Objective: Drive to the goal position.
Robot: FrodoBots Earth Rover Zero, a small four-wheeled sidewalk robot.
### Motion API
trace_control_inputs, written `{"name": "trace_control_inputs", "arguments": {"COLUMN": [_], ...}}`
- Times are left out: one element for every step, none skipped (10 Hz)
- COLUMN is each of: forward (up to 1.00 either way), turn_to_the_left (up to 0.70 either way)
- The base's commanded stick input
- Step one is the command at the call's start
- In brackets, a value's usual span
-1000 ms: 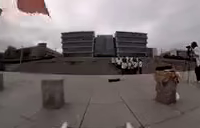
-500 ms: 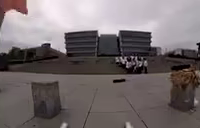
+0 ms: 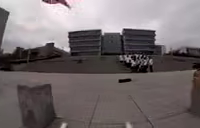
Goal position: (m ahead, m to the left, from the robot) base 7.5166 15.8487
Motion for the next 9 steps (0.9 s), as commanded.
{"name": "trace_control_inputs", "arguments": {"forward": [0.70, 0.70, 0.70, 0.70, 0.70, 0.70, 0.70, 0.70, 0.70], "turn_to_the_left": [0.00, 0.00, 0.00, 0.04, 0.10, 0.13, 0.14, 0.14, 0.14]}}
